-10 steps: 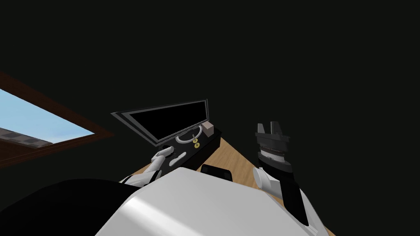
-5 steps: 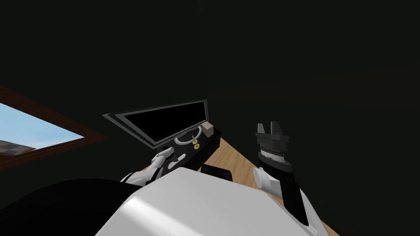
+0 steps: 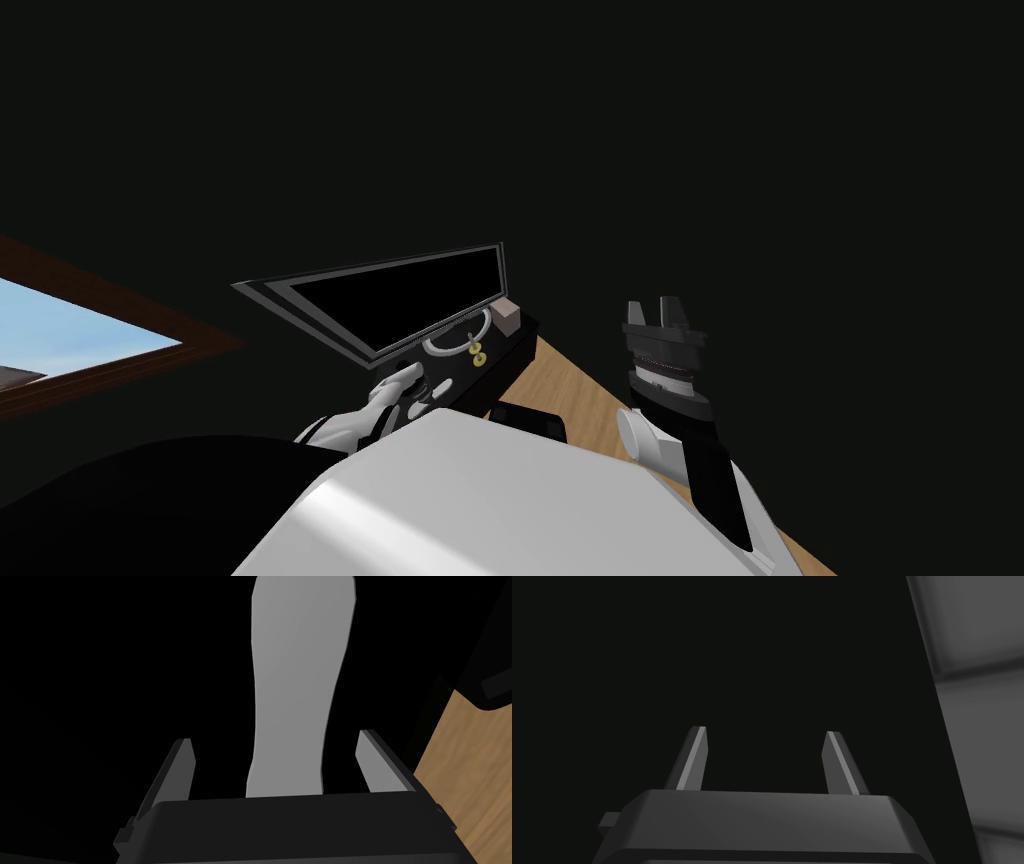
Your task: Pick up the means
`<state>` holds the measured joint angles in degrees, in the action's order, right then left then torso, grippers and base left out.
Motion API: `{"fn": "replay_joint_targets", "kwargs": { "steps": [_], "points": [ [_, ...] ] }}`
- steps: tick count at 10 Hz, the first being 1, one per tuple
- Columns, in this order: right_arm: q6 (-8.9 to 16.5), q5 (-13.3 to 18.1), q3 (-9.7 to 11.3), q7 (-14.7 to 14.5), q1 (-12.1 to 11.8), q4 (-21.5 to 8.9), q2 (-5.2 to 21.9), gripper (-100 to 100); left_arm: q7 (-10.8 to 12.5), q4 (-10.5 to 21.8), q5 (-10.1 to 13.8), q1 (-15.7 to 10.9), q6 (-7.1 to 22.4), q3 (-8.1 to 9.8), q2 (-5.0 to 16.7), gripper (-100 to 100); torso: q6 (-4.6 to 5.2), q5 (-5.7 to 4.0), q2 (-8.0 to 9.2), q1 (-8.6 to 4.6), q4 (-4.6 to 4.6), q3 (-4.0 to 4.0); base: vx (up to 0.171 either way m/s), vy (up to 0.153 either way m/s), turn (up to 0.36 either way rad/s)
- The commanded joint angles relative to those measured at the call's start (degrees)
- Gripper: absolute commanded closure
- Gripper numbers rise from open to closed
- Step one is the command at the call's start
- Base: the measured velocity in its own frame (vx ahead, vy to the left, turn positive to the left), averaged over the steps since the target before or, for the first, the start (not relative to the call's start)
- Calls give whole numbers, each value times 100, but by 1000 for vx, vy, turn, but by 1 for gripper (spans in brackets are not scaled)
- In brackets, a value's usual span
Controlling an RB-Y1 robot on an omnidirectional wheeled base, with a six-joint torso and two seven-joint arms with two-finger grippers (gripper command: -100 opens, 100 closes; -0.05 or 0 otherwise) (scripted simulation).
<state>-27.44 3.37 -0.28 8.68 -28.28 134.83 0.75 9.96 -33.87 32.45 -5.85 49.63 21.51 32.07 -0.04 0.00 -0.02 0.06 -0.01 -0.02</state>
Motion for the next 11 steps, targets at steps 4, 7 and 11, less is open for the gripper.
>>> {"fn": "replay_joint_targets", "kwargs": {
  "steps": [4, 7, 11],
  "points": [
    [0, 0, 0, 0, 0, 0, 0, 0, -64, 652, 115, -199, 79, -24, 35, -100, 0, 0, 0, 4, 0, 0, 6, 28, -48],
    [0, 0, 0, 0, 0, 0, 0, 0, -66, 756, 133, -226, 103, -31, 34, -100, 0, -1, -1, -3, 0, 0, 6, 16, -16],
    [0, 0, 0, 0, 0, 0, 0, 0, -192, 735, 135, -11, 51, 224, -41, -100, 0, -2, 4, -8, 1, 2, 0, 5, -59]
  ]
}}
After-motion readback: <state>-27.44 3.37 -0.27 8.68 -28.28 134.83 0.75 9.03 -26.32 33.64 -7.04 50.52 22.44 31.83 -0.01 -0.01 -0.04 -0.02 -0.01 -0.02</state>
